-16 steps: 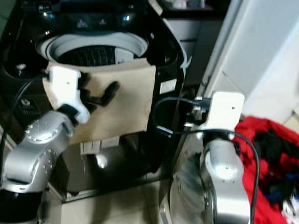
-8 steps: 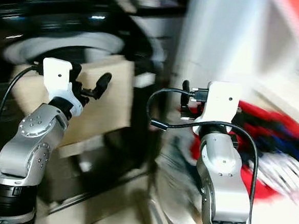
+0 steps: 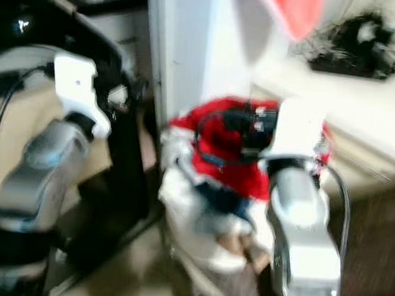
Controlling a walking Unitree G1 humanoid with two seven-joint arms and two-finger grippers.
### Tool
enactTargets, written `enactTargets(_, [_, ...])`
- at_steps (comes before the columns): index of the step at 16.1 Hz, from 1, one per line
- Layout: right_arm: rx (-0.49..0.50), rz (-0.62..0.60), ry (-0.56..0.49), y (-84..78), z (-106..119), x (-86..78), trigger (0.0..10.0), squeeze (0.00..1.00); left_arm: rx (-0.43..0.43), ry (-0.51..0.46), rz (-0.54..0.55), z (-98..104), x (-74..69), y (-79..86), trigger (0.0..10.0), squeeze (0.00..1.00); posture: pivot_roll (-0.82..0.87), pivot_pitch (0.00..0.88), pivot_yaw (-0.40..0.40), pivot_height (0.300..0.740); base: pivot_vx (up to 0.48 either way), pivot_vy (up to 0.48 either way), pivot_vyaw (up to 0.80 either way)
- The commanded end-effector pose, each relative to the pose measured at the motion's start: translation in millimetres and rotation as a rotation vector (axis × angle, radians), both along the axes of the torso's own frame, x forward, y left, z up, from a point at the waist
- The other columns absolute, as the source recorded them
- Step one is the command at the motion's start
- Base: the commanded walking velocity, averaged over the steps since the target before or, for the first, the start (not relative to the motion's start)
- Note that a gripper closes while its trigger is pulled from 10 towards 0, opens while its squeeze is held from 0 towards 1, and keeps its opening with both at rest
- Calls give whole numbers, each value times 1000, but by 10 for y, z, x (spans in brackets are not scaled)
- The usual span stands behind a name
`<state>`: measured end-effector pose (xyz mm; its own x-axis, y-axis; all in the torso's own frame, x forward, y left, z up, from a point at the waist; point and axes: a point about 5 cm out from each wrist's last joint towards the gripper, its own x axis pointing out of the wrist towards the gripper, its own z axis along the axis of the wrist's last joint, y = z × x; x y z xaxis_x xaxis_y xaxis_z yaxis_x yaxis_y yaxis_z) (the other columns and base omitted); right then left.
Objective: Clothes washing
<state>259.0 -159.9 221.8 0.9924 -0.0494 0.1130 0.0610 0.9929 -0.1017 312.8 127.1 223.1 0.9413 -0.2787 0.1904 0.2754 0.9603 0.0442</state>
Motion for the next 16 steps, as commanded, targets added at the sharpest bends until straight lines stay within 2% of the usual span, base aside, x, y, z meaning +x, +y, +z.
enactTargets(1, [3,-2,8,-40,12,7,10000,0,-5,11,20,-22,23,16,10000,0,-156,0,24,740,0,0,-788])
enactTargets(3, [12,2,59,-69,-83,-6,10000,0,3,38,10,-93,29,-36,10000,0,-160,0,20,740,0,129,-759])
enactTargets(5, [-3,46,113,-38,-174,-20,10000,0,10,65,24,-153,28,-37,10000,0,-161,0,15,740,0,371,0])
enactTargets(8, [1,66,140,-18,-231,-26,10000,0,30,100,47,-285,-15,5,10000,0,-163,0,4,740,0,377,0])
enactTargets(13, [-1,69,152,-12,-259,-46,10000,0,27,117,46,-323,-37,-8,10000,0,-163,0,1,740,0,379,0])
enactTargets(15, [-1,65,154,-16,-265,-45,10000,0,84,99,62,-306,-30,-2,10000,0,-162,0,0,740,0,0,0])
enactTargets(16, [1,61,155,-19,-270,-45,10000,0,95,102,56,-309,-34,-8,10000,0,-161,0,0,740,0,-480,0])
